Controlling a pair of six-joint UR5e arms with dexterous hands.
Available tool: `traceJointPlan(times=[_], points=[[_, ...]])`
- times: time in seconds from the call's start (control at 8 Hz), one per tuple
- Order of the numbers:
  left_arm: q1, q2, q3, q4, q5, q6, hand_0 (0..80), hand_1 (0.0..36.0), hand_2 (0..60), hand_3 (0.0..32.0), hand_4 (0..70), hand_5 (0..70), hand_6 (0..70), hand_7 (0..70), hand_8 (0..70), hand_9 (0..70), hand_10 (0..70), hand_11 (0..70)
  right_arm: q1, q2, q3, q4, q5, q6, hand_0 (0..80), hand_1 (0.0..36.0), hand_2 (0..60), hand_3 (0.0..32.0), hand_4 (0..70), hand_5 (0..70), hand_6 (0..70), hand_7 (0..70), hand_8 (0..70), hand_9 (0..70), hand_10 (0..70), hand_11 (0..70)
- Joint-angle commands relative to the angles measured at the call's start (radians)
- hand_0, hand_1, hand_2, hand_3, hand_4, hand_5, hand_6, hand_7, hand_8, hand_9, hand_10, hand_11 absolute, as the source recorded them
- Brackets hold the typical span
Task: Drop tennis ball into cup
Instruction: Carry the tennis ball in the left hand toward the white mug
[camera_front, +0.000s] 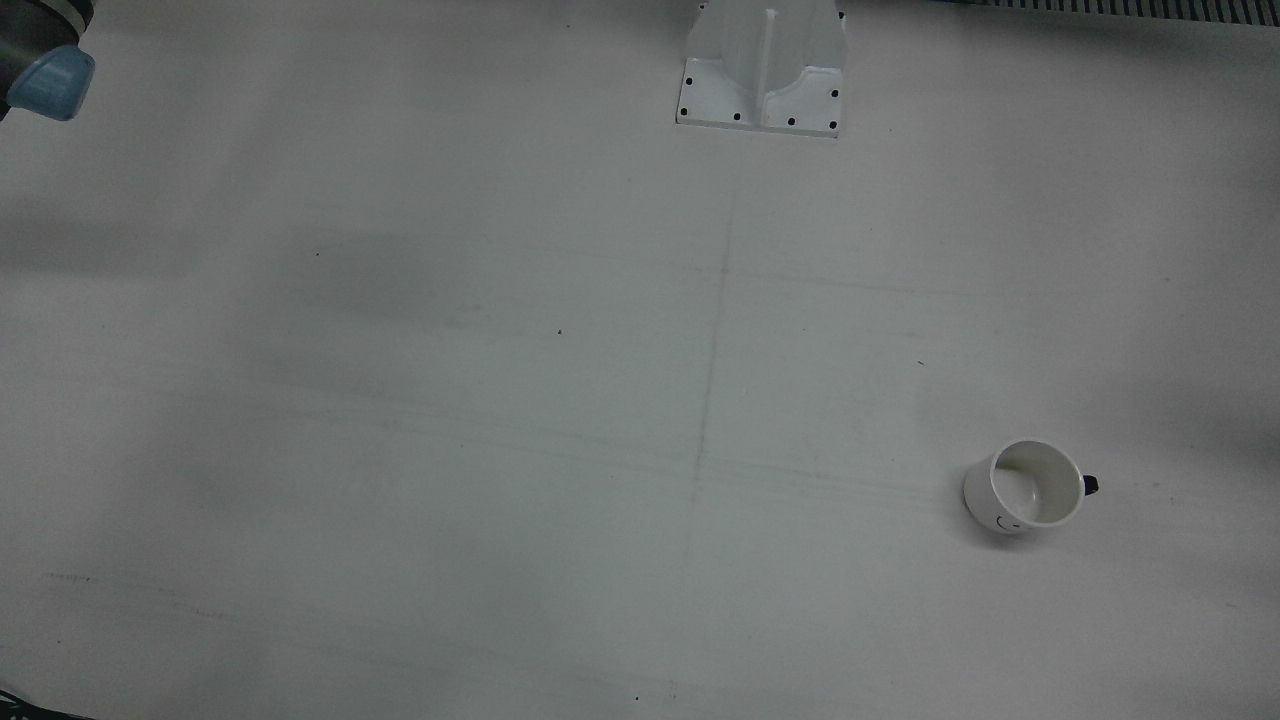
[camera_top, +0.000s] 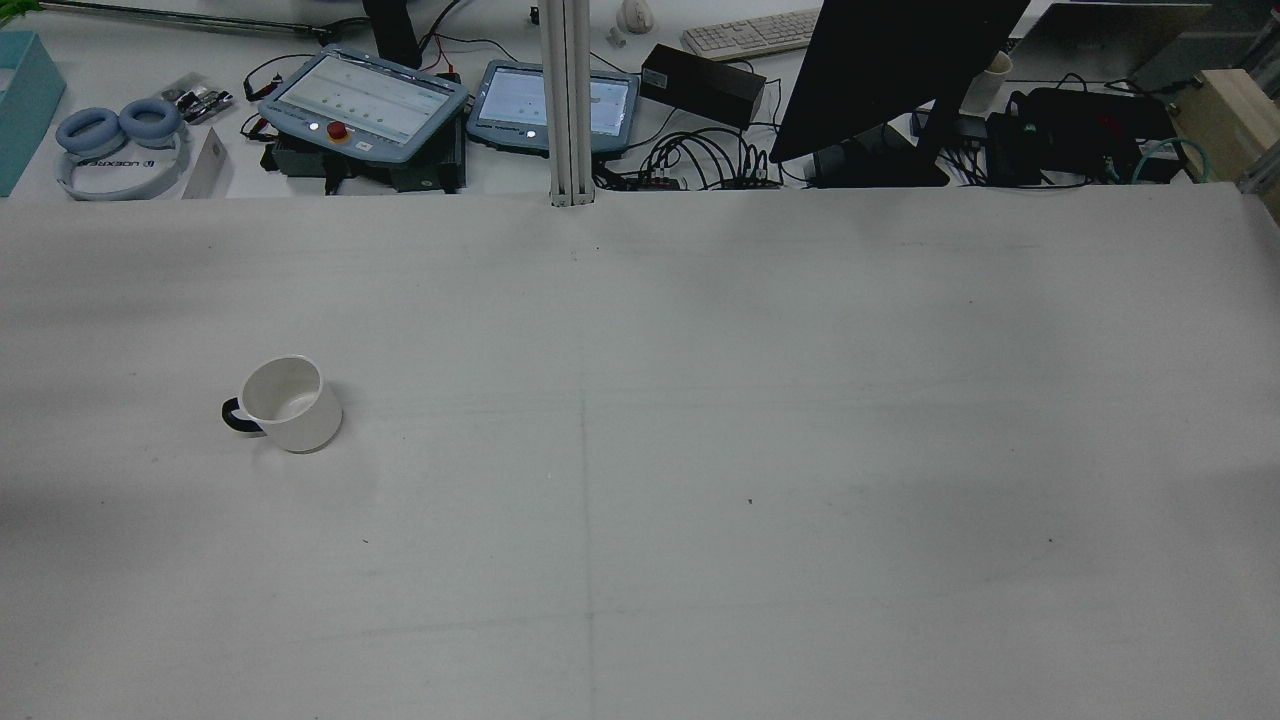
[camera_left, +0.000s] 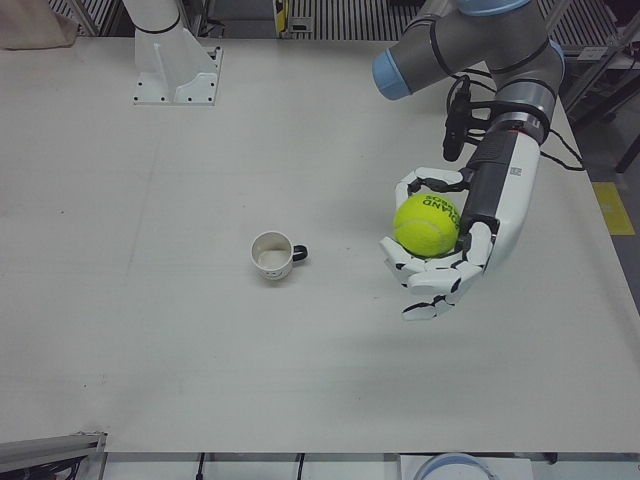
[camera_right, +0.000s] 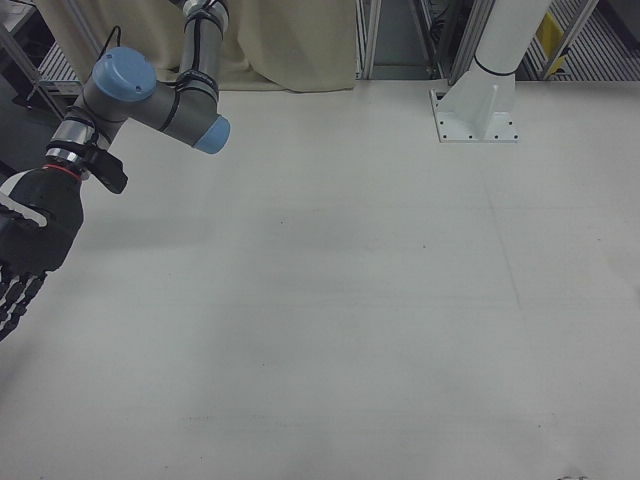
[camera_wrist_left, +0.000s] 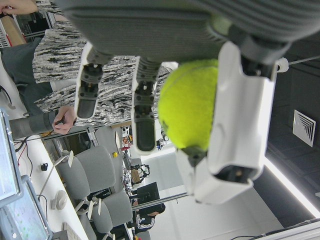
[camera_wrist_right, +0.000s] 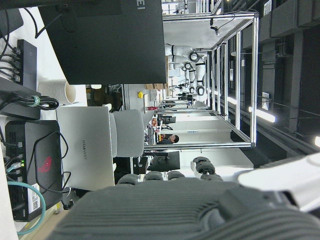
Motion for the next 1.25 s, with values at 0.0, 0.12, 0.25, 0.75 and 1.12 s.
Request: traceJointPlan(times=[0.0,0.12,0.25,0.75,1.12], points=[[0.149,0.019,-0.041,-0.013,0.001,0.003,80.0,36.0,60.0,32.0,1.6,33.6,70.0,60.7,48.4,41.5,16.0,26.9,0.000,0.000,0.000,0.000,0.000,0.000,0.0,0.0,0.0,0.0,0.0,0.0,0.0,0.0,0.0,0.0,0.0,0.0],[0.226,0.020,-0.041,-0.016,-0.001,0.012,80.0,36.0,60.0,32.0,1.4,33.6,70.0,60.5,48.4,41.4,15.9,26.8,0.000,0.000,0.000,0.000,0.000,0.000,0.0,0.0,0.0,0.0,0.0,0.0,0.0,0.0,0.0,0.0,0.0,0.0],[0.301,0.027,-0.039,-0.016,-0.012,0.032,80.0,36.0,60.0,32.0,1.6,34.3,70.0,59.9,49.0,41.6,16.4,27.5,0.000,0.000,0.000,0.000,0.000,0.000,0.0,0.0,0.0,0.0,0.0,0.0,0.0,0.0,0.0,0.0,0.0,0.0],[0.392,0.073,-0.016,-0.065,-0.016,0.115,80.0,36.0,60.0,32.0,0.0,31.8,67.5,59.1,47.6,41.9,16.7,28.0,0.000,0.000,0.000,0.000,0.000,0.000,0.0,0.0,0.0,0.0,0.0,0.0,0.0,0.0,0.0,0.0,0.0,0.0],[0.455,0.074,-0.018,-0.071,-0.033,0.158,80.0,36.0,60.0,32.0,0.0,34.2,70.0,55.8,48.8,41.3,16.5,27.8,0.000,0.000,0.000,0.000,0.000,0.000,0.0,0.0,0.0,0.0,0.0,0.0,0.0,0.0,0.0,0.0,0.0,0.0]])
